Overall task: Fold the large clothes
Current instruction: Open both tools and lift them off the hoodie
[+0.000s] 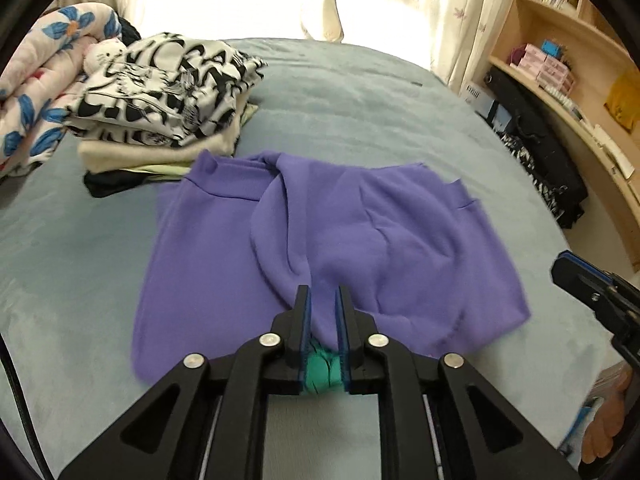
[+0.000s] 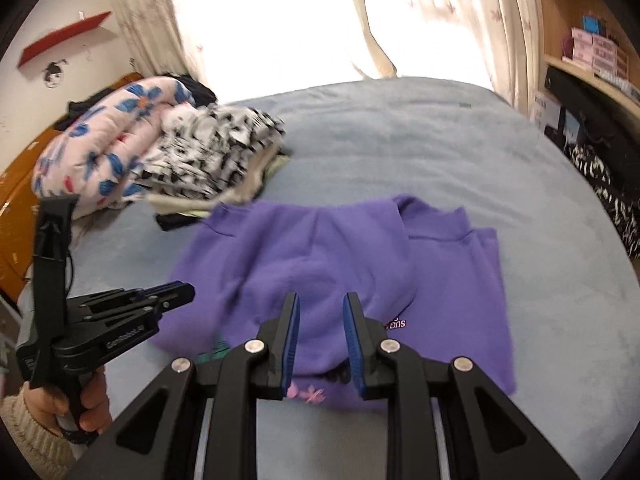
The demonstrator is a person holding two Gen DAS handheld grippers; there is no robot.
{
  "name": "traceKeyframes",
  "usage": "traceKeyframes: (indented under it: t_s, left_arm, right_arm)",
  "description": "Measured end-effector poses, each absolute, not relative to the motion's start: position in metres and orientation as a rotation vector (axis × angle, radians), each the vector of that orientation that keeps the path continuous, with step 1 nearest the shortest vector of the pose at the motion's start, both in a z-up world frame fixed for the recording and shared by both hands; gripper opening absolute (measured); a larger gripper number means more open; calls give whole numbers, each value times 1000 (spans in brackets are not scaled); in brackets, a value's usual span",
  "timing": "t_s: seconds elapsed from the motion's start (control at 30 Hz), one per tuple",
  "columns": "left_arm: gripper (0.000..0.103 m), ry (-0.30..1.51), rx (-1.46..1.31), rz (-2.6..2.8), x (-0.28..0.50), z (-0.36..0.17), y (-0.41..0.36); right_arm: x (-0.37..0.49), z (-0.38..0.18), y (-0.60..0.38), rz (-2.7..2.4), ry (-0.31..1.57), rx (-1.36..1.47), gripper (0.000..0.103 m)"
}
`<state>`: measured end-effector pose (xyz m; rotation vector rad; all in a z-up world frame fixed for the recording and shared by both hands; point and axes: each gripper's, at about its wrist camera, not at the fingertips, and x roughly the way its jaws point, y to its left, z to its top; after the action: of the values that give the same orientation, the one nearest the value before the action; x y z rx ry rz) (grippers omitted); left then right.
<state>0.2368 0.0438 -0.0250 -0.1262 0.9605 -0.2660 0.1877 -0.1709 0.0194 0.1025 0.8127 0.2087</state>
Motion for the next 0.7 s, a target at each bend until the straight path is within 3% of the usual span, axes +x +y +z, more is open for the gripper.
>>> traceKeyframes:
  t_s: [0.37,0.5,0.7]
  left_arm:
    - [27,941,-163,-293,167,20,73]
    - [39,963,-144,-288,148,9,78]
    - [40,1068,-128,-226,141,-40,87]
  right_arm:
    - [112,91,-174,308,818,113,22]
    - [96,91,-169,339,846,56,23]
    - [84,45,-142,368,950,-144,26]
